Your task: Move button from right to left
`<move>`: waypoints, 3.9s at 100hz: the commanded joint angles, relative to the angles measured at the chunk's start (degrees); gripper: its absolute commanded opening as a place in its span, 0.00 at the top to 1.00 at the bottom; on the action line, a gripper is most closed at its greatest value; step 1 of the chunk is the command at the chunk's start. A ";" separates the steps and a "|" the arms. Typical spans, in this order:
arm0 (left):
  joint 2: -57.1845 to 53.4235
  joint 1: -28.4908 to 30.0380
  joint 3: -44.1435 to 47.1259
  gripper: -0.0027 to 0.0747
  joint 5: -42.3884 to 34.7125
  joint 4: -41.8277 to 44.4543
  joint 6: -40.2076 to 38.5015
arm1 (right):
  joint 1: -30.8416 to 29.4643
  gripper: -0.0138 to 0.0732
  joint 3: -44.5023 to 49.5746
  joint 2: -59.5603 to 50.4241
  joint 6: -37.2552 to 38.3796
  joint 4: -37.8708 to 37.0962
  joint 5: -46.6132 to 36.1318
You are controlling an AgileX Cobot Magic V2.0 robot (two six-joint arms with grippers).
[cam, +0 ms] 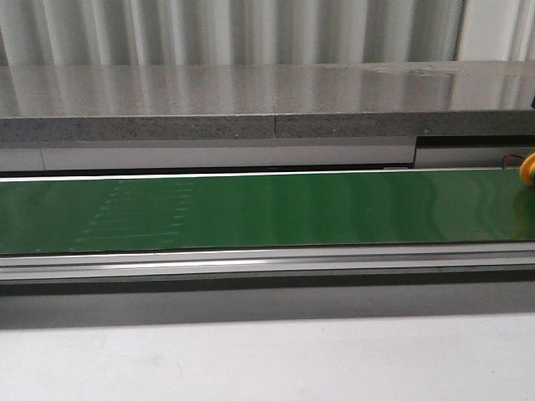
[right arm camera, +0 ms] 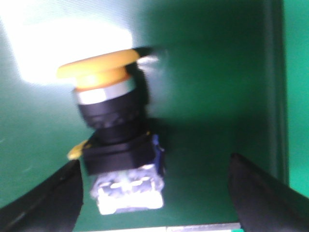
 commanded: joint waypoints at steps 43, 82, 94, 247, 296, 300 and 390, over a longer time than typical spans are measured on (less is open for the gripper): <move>-1.85 0.08 2.21 0.99 -4.36 -0.28 0.00 | 9.95 0.55 9.20 -20.10 -7.60 1.90 -5.78; -1.85 0.08 2.21 0.99 -4.36 -0.28 0.00 | 9.95 0.92 19.18 -37.08 -8.68 -0.36 -7.81; -1.85 0.08 2.21 0.99 -4.36 -0.28 0.00 | 9.95 0.92 22.17 -43.44 -8.68 -0.95 -11.22; 2.20 -0.04 -6.87 0.99 -1.46 1.81 0.30 | 9.95 0.92 48.57 -80.46 -8.68 -0.90 -31.93; 25.81 -0.04 -25.58 0.87 20.54 1.56 0.54 | 9.95 0.92 48.57 -80.46 -8.68 -0.90 -31.93; 27.75 -0.04 -26.43 0.76 20.63 1.56 0.54 | 9.95 0.92 48.57 -80.46 -8.68 -0.90 -31.93; 46.77 -3.78 -39.98 0.22 30.98 -27.34 6.17 | 9.95 0.92 48.57 -80.46 -8.68 -0.90 -31.93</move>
